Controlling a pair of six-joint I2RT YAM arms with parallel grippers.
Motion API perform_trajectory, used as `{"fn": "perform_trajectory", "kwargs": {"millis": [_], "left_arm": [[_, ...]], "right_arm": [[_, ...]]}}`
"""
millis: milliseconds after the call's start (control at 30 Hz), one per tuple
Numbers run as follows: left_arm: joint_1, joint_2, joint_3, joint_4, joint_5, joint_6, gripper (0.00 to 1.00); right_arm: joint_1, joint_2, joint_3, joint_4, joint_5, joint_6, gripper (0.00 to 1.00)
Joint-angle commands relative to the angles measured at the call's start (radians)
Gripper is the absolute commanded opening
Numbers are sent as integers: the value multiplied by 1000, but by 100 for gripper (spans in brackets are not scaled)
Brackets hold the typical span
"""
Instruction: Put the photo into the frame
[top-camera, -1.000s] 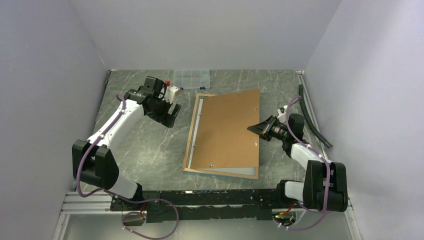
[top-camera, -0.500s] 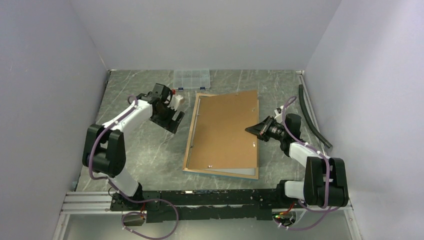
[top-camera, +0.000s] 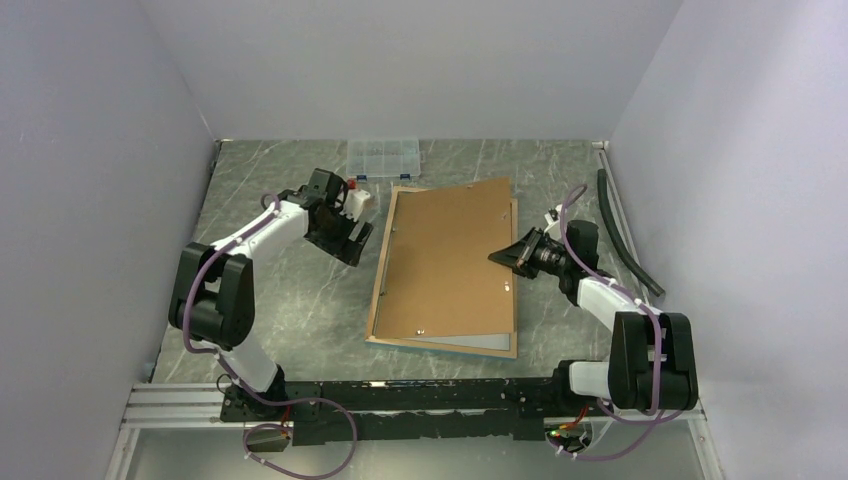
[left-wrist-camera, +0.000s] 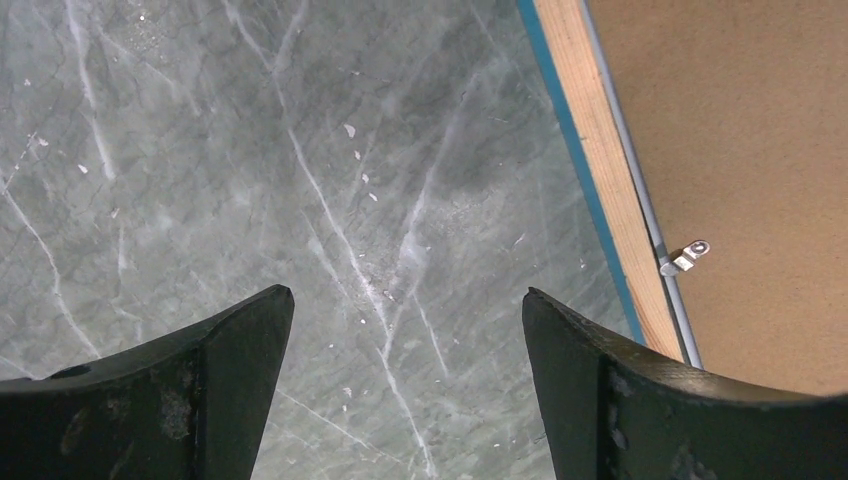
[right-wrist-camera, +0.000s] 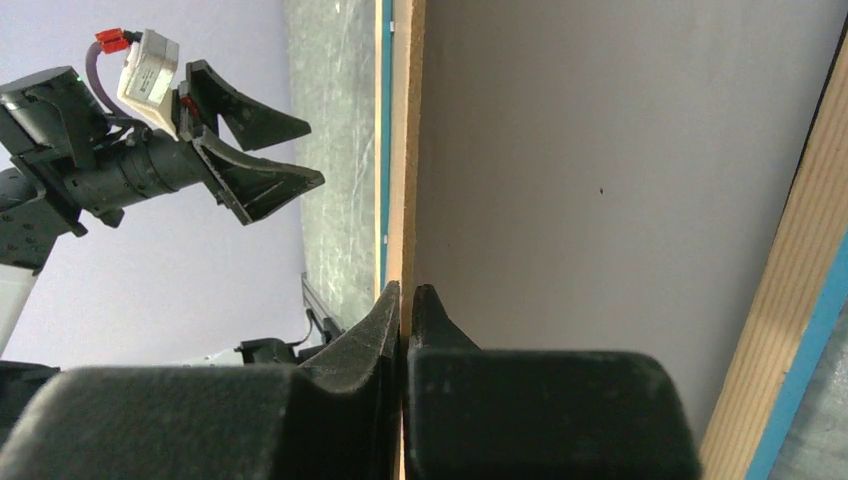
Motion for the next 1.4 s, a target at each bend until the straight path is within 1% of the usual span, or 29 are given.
{"fn": "perform_trajectory", "kwargs": {"millis": [0, 133, 400, 633, 900, 1367], "left_arm": [[-15, 7, -5, 22, 51, 20, 90], [-26, 9, -6, 22, 55, 18, 90], [-48, 15, -29, 33, 52, 15, 89], [-55, 34, -48, 45, 79, 6, 89], [-68, 32, -49, 47, 86, 5, 88], [-75, 33, -47, 44, 77, 4, 88]], "right_arm": [[12, -2, 55, -37, 89, -167, 0], [12, -1, 54, -19, 104, -148, 0], [12, 47, 2, 87, 121, -71, 0], [12, 2, -43, 127, 156, -52, 0], [12, -48, -65, 131, 164, -50, 0], [5, -75, -79, 196, 105, -40, 0]]}}
